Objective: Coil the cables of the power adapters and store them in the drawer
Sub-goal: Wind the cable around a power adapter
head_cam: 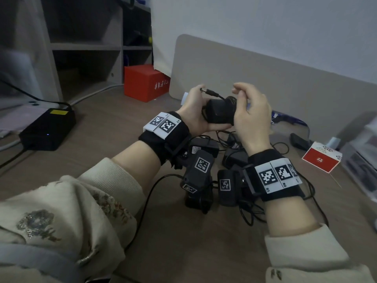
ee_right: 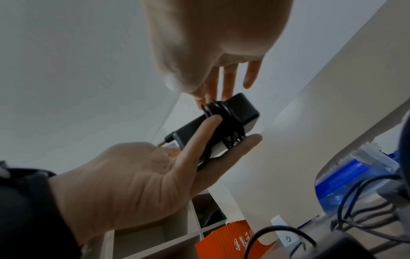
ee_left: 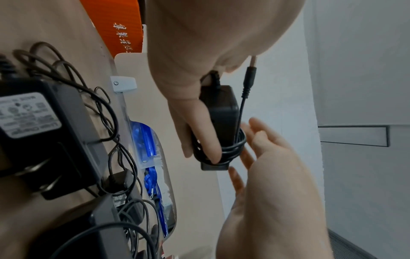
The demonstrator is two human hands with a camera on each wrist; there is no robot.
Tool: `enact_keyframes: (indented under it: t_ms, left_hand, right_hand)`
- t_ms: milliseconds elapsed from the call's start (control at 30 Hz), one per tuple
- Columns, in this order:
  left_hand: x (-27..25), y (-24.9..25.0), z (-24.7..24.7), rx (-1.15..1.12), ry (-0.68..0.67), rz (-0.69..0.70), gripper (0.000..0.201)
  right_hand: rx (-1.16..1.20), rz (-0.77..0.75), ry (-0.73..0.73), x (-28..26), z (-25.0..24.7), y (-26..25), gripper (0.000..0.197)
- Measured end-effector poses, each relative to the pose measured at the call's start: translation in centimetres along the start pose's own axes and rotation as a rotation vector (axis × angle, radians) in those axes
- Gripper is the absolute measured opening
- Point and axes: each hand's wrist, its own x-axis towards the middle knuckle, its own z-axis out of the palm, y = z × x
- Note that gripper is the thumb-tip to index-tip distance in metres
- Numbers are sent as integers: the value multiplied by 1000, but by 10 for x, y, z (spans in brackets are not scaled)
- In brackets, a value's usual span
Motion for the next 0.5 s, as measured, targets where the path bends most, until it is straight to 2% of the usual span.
enact_keyframes:
  t_ms: [67, 133, 200, 267, 333, 433, 500]
  left_hand:
    - [2, 1, -2, -65, -5, -15, 78]
    - [1, 2, -3, -97, -26, -22, 85]
    - [-2, 2, -4, -41, -17, 2, 74]
    - [-5, 2, -4, 86, -2, 37, 44]
    - [-7, 0, -2, 177, -15, 53, 26]
    - [-6, -1, -1, 200, -2, 69, 31]
    - [-4, 0, -2, 174, 17, 84, 34]
  right_hand:
    - [-26, 84, -36, 1, 0, 4, 33]
    - [-71, 173, -93, 2, -1, 6, 32]
    - [-88, 282, -156, 1, -2, 8, 32]
    - [-22, 350, -209, 1, -2, 7, 31]
    - [104, 345, -226, 1, 0, 6, 28]
    - [254, 279, -321, -1, -1, 7, 36]
    - [239, 201, -424, -1, -4, 8, 46]
